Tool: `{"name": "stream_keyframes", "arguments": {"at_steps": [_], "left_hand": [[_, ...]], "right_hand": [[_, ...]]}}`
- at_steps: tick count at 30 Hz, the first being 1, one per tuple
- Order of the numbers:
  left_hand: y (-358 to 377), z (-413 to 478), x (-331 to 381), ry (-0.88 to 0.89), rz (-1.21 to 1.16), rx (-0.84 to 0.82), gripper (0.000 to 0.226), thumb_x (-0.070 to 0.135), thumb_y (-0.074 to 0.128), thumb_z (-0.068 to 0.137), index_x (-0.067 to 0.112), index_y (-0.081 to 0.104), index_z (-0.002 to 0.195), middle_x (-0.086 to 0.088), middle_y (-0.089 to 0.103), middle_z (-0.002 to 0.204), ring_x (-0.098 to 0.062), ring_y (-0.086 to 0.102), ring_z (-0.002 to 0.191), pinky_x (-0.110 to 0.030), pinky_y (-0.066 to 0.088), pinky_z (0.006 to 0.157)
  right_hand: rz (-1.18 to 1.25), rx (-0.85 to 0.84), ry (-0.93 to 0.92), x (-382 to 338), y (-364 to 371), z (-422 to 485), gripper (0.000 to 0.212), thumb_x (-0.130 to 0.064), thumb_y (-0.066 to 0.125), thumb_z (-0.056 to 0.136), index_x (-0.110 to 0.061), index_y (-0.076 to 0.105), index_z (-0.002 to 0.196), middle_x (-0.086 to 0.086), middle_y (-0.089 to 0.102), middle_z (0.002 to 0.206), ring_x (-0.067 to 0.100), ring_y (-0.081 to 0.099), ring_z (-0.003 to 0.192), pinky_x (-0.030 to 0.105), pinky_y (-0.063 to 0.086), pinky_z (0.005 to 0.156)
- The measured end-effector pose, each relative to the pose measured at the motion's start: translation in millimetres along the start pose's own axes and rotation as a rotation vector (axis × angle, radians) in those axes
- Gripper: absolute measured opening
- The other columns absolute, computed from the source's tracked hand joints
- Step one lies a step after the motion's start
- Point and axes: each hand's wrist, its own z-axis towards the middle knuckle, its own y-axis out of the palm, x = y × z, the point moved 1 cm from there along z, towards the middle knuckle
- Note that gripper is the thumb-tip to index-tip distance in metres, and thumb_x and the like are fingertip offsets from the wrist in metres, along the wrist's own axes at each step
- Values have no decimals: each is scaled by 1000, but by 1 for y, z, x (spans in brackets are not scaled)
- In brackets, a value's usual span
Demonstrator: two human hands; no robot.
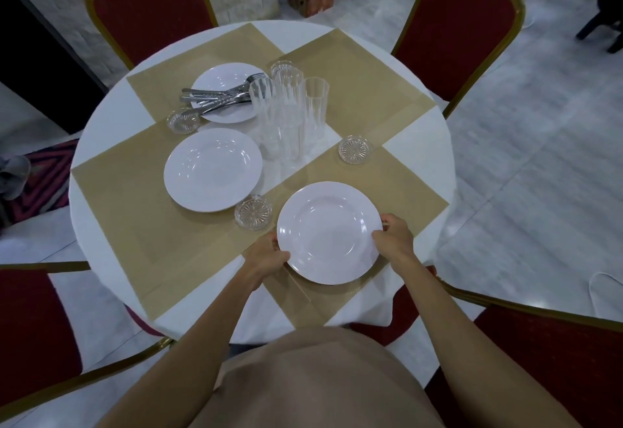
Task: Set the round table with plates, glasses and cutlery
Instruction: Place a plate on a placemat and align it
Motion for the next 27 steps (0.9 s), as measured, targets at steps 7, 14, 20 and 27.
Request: {"name": "stream_keyframes", "arguments": {"at_steps": [7,14,20,27], "left_hand": [[0,0,3,23,59,-18,46,17,66,72,28,65,117,5,71,102,-17,66,96,-40,58,86],[2,-8,13,71,75,-7,32,11,59,76,26,68,103,3,71,97,-15,66,93,-34,58,83],[-11,-11,19,-7,44,22,32,23,57,72,23,67,103,5,71,95,-14,67,89,-30,55,79],[-40,-14,26,-47,-4,159,35,41,63,80,13,64,101,-6,68,94,-20,65,91,-26,45,67]], "right_hand": [[-45,-30,5,-1,0,3,32,3,44,74,-2,67,96,11,68,87,19,53,73,28,44,62],[-82,-81,10,-6,-5,8,12,-4,47,81,-8,54,72,2,50,69,18,42,64,27,33,57],[-173,29,-94,-22,-6,18,25,-8,47,86,-15,38,63,1,37,60,17,32,56,29,27,52],[-162,138,-167,-60,-2,28,24,-16,46,92,-20,69,92,2,67,93,26,61,93,33,50,81]]}}
